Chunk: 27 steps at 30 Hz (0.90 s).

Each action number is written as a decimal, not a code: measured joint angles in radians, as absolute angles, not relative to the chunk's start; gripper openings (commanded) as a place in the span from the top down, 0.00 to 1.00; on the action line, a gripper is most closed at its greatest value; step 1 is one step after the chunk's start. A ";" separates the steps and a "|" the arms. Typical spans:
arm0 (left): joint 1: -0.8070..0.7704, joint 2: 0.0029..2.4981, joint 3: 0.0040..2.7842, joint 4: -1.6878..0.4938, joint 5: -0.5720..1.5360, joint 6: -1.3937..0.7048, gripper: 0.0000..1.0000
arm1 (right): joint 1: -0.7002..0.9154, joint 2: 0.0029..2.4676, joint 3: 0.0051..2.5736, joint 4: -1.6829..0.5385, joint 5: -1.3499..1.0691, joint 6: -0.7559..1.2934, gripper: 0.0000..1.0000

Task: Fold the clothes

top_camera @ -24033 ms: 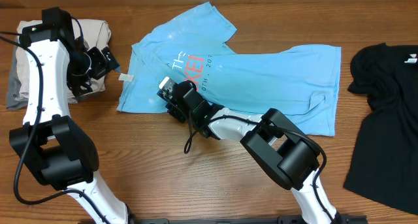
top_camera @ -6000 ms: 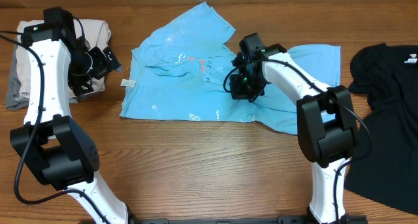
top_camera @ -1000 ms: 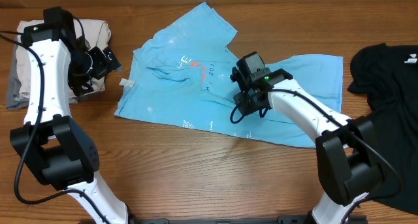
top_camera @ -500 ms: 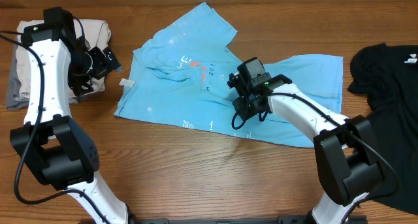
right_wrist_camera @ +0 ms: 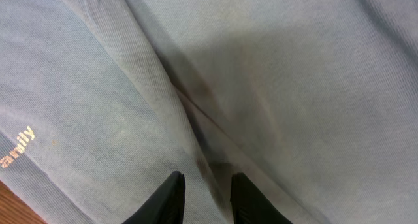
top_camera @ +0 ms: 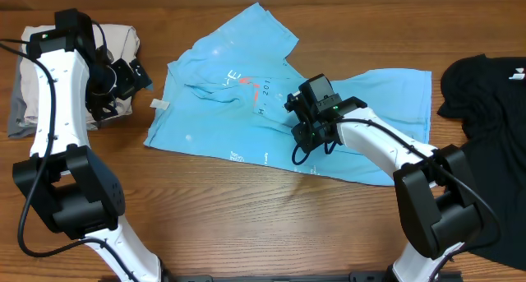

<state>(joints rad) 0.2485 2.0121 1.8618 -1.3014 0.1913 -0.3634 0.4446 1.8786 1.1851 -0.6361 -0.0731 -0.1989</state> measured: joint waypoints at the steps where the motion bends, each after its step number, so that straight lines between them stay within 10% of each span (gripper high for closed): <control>1: 0.249 2.012 1.862 -1.301 0.192 -0.363 0.00 | 0.445 1.879 1.185 -0.636 -0.071 -0.199 0.72; 18: 0.249 2.012 1.862 -1.301 0.192 -0.363 0.00 | 0.445 1.879 1.155 -0.613 -0.062 -0.200 0.70; 27: 0.249 2.012 1.862 -1.301 0.191 -0.363 0.00 | 0.445 1.879 1.153 -0.593 -0.046 -0.202 0.91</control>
